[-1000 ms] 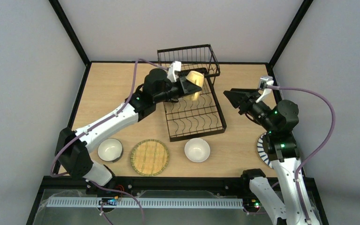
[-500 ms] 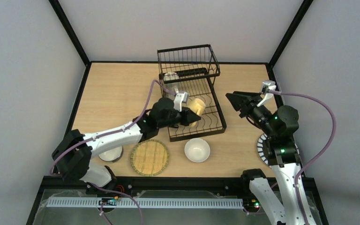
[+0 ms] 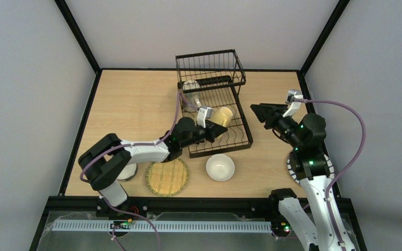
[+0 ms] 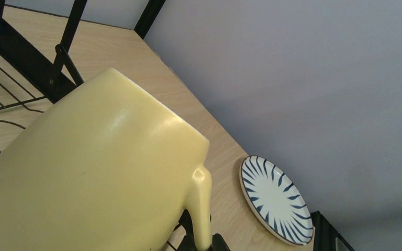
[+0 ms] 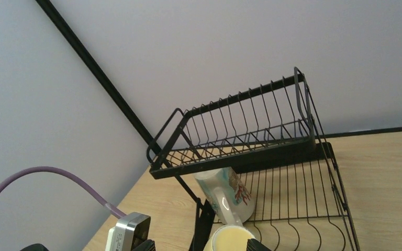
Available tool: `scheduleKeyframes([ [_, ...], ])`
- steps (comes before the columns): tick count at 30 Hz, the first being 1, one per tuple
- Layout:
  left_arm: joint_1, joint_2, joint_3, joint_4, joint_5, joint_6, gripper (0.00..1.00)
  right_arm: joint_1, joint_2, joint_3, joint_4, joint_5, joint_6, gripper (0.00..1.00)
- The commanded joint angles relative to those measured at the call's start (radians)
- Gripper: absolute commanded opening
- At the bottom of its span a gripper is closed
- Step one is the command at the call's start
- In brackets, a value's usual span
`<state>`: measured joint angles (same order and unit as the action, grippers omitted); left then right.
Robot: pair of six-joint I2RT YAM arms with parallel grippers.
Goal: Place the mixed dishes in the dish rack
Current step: Place the upside down cup on the dish rack.
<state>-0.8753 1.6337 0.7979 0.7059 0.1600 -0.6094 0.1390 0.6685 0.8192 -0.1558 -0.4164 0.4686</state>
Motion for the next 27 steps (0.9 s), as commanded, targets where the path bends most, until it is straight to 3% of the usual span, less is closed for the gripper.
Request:
scheduleKeyframes([
  [1,0.016,0.082,-0.010,0.360,-0.006,0.013,0.02,0.006,0.006,-0.032,0.010,0.029,-0.033,1.00],
  [13,0.078,0.377,0.078,0.676,0.016,-0.054,0.02,0.007,0.039,-0.117,0.124,0.055,-0.071,1.00],
  [27,0.117,0.569,0.294,0.751,0.072,-0.088,0.02,0.007,0.133,-0.148,0.229,0.052,-0.106,1.00],
])
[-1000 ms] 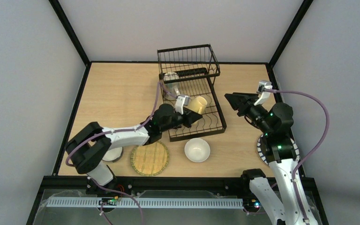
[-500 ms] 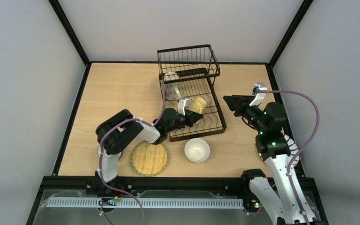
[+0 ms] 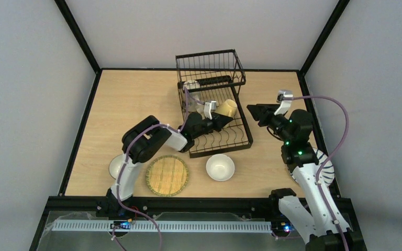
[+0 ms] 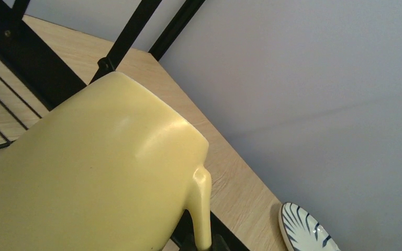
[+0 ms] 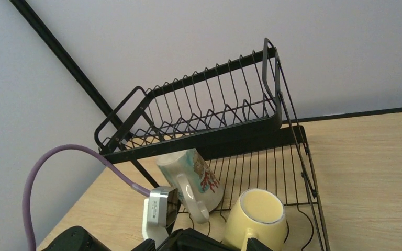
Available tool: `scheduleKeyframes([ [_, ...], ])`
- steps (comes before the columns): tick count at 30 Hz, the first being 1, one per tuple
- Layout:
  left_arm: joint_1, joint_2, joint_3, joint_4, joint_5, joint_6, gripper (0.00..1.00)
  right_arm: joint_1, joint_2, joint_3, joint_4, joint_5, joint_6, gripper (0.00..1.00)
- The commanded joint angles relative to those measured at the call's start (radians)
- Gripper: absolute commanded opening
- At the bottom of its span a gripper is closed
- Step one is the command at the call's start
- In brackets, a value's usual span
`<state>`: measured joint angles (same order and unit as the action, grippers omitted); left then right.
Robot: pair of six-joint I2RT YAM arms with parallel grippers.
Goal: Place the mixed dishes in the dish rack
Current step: Place the upside down cup on the dish rack.
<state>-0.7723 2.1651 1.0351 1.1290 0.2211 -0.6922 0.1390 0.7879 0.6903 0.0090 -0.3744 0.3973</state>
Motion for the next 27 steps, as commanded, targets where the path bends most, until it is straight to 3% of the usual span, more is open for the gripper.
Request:
scheduleKeyframes([
  [1,0.017,0.054,0.065,0.342,0.011,-0.018,0.02,0.007,0.019,-0.021,0.069,0.011,-0.039,1.00],
  [9,0.035,0.146,0.120,0.425,-0.006,-0.086,0.02,0.007,0.070,-0.046,0.115,0.009,-0.067,0.99],
  [17,0.049,0.173,0.087,0.503,-0.029,-0.169,0.02,0.020,0.194,-0.053,0.132,0.135,-0.012,0.97],
  [20,0.051,0.165,0.081,0.509,-0.027,-0.182,0.02,0.031,0.273,-0.039,0.159,0.181,0.013,0.85],
  [27,0.058,0.159,0.042,0.546,-0.039,-0.227,0.02,0.059,0.492,0.029,0.236,0.239,0.032,0.34],
])
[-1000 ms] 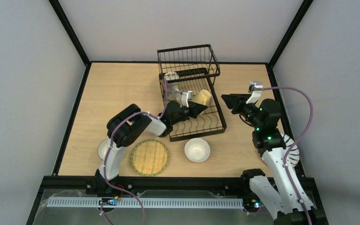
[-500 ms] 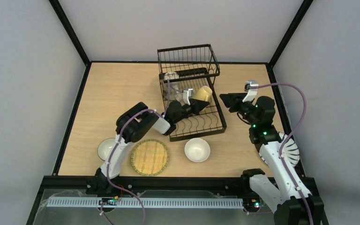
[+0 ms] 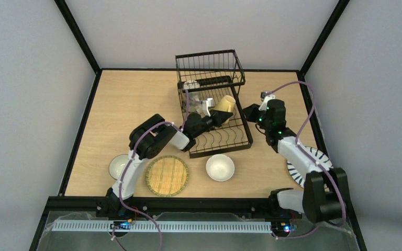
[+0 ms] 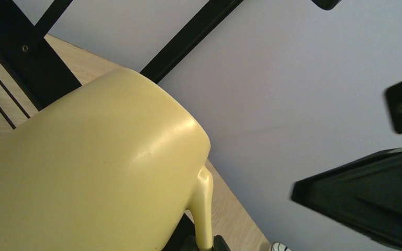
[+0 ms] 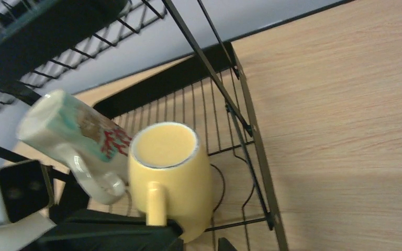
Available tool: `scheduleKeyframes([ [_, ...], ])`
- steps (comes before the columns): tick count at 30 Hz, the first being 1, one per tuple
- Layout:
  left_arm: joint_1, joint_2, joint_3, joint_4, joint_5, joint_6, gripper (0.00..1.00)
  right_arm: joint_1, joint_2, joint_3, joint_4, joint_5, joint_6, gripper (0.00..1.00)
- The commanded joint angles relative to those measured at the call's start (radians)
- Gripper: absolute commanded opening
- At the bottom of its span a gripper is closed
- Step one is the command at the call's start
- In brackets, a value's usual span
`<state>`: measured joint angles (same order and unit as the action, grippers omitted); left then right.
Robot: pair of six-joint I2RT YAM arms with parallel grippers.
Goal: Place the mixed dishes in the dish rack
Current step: Place the upside down cup on the dish rack.
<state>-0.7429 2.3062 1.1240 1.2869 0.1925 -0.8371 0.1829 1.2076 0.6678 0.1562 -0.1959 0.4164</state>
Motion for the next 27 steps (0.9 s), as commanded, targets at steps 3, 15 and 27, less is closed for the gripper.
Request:
scheduleKeyframes([
  [3,0.035,0.016,-0.074,0.413,-0.012,-0.101,0.02,0.025,0.136,0.082,0.122,0.065,0.016,0.24],
  [15,0.040,0.009,-0.164,0.453,0.002,-0.124,0.02,0.065,0.294,0.197,0.168,0.064,0.019,0.50],
  [27,0.040,0.039,-0.217,0.453,0.024,-0.114,0.02,0.109,0.396,0.224,0.229,0.068,0.013,0.50],
])
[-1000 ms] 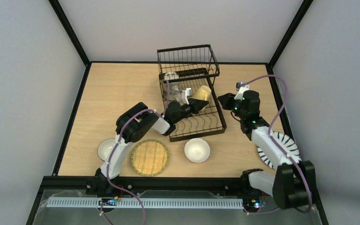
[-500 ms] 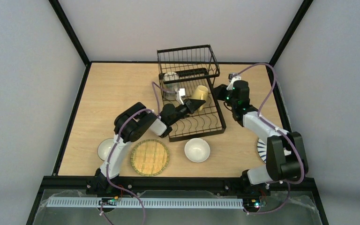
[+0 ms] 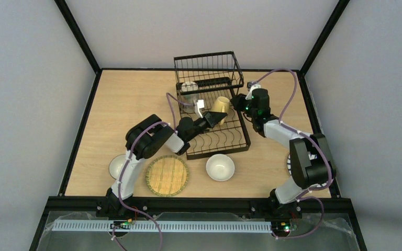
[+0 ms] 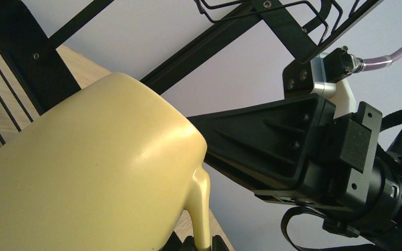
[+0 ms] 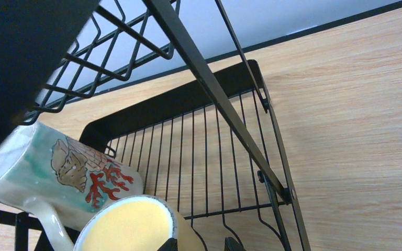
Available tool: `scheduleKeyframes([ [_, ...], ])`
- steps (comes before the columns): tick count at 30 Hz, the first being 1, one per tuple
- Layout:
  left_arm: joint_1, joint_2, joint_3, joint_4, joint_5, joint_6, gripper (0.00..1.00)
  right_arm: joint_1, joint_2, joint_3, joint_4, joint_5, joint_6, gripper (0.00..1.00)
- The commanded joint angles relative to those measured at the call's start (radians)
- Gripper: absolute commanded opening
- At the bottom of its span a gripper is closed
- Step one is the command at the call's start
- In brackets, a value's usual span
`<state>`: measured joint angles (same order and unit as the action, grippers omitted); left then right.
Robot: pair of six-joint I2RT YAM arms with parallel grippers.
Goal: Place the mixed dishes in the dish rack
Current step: Place the upside down cup on the dish rack.
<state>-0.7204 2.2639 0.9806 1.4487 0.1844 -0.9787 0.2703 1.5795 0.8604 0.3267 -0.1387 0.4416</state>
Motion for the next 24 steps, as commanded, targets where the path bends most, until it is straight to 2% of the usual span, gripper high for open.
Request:
scheduleKeyframes([
  [1,0.017,0.085,-0.075,0.291,0.033,0.028,0.02,0.026,0.029,0.034,0.061,0.011,-0.012,0.50],
  [18,0.018,0.087,-0.051,0.174,0.048,0.032,0.02,0.038,0.024,0.041,0.062,0.005,-0.025,0.51],
  [24,0.018,0.090,-0.016,0.068,0.075,0.020,0.03,0.038,0.030,0.021,0.066,-0.009,-0.024,0.51],
])
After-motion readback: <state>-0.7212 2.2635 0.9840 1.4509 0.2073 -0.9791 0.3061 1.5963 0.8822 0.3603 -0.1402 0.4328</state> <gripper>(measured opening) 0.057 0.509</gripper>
